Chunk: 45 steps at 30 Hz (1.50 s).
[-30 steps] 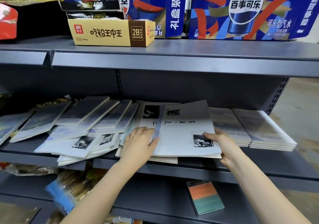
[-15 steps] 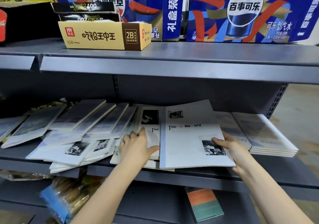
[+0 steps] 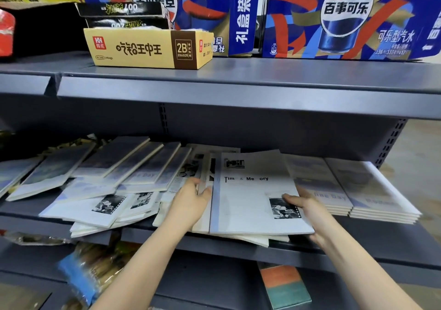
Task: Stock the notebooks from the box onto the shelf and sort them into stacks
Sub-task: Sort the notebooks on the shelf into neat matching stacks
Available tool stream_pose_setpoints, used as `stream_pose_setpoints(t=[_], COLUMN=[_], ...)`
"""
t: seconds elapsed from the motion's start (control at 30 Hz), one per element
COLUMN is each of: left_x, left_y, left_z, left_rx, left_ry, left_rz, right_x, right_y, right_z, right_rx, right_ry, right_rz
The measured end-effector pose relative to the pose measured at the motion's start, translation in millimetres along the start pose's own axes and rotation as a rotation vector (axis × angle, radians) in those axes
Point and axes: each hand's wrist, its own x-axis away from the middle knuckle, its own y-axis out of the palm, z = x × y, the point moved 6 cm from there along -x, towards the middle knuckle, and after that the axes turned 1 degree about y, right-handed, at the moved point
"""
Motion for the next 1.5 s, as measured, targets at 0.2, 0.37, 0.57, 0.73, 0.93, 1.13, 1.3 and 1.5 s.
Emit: stream_pose_setpoints(t=[0.2, 0.37, 0.57, 0.73, 0.93, 1.13, 1.3, 1.5], left_x=[-8.9, -13.6, -18.3, -15.9, -17.5, -10.9, -4.8, 7.3], left_y=[8.0, 15.7, 16.7, 18.0, 19.8, 28.5, 28.4, 31.5], left_z=[0.9, 2.7, 1.8, 4.5, 12.3, -4.4, -5.6, 7.0], left_rx=[0.109, 0.022, 0.068, 0.158, -0.046, -0.483, -0.760, -1.003], left_ry=[-0.105, -0.127, -0.118, -0.166, -0.126, 0.102, 0.147, 0.150], left_rz=[-0.015, -0.037, 0.000, -0.071, -0.085, 0.057, 0.058, 0.087], right_x=[0.9, 4.8, 5.4, 8.1, 7.3, 14.6, 29.4, 31.6], right_y=[7.2, 14.0, 9.6, 4.6, -3.2, -41.6, -69.5, -92.3], right_z=[8.6, 8.8, 11.8, 2.1, 2.6, -29.8, -41.3, -28.3], right_rx=[0.194, 0.373, 0.292, 0.101, 0.098, -0.006, -0.105, -0.099], right_ry=[-0.024, -0.095, -0.058, -0.016, 0.022, -0.134, -0.218, -0.177], right_rz=[0.112, 0.123, 0.109, 0.122, 0.075, 0.108, 0.085, 0.142])
